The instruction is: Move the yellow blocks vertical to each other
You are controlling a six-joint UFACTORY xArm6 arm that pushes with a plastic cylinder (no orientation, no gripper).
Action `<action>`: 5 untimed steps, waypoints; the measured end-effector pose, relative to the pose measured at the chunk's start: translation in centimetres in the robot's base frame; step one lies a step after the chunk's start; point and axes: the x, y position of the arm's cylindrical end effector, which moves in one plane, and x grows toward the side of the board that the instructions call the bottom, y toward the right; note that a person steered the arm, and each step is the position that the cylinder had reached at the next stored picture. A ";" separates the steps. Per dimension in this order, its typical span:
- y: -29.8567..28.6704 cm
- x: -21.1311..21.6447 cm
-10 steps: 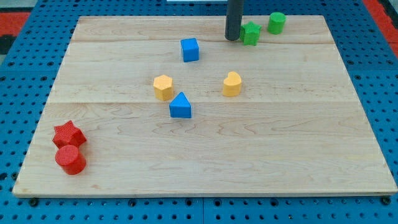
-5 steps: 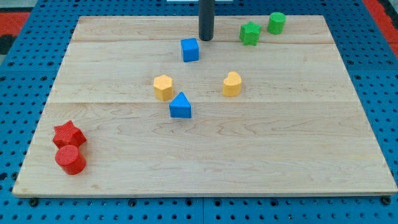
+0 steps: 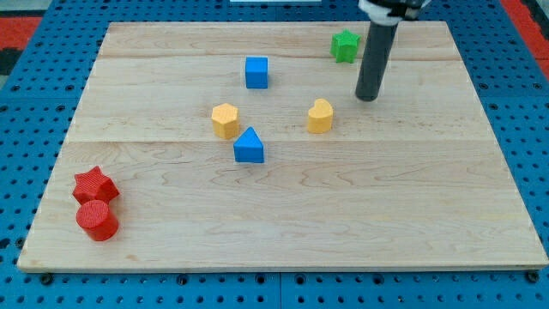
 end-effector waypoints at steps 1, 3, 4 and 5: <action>-7.4 2.0; -13.9 3.3; -15.8 6.2; -20.8 6.9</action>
